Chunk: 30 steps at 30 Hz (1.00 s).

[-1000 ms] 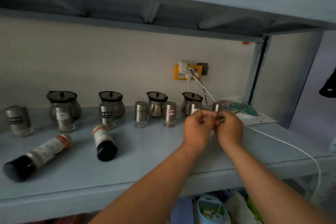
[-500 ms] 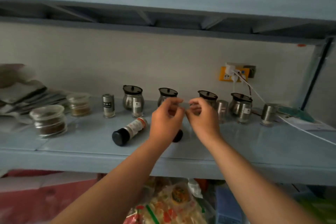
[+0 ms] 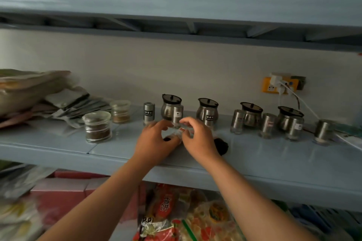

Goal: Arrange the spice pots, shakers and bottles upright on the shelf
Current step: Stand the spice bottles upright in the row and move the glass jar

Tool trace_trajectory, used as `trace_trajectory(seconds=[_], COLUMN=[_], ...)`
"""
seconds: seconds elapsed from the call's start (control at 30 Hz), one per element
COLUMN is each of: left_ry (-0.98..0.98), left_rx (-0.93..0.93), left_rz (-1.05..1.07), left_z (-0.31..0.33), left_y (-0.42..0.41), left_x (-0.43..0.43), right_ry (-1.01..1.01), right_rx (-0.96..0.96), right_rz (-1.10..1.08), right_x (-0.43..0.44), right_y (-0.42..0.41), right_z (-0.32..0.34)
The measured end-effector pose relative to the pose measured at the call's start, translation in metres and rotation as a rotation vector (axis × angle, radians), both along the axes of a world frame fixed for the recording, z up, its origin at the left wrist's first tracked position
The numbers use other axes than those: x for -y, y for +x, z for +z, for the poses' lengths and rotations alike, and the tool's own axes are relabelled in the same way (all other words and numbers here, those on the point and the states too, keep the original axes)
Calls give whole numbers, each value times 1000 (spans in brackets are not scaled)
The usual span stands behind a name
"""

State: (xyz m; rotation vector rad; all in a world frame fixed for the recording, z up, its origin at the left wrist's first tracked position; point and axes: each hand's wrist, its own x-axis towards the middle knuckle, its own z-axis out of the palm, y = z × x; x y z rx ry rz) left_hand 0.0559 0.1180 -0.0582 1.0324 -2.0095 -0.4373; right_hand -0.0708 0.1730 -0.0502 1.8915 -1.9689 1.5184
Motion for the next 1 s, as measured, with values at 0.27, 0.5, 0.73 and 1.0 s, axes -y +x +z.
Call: trace_trajectory(seconds=[0.27,0.5,0.73,1.0], left_ry=[47,148,115,-22], left_rx=[-58,17,71,-75], left_rz=[-74,-133,-120,-96], left_z=[-4,-12,-15,-14], left_y=[10,9,6,9], left_x=[3,9,10,0], right_ry=[68,173,183,124], right_rx=[-79,-110,-94,-29], right_rz=[18,40,0,-35], right_x=[2,4,9,14], right_y=[11,7,2,-3], right_z=[-16,-14,-18,-23])
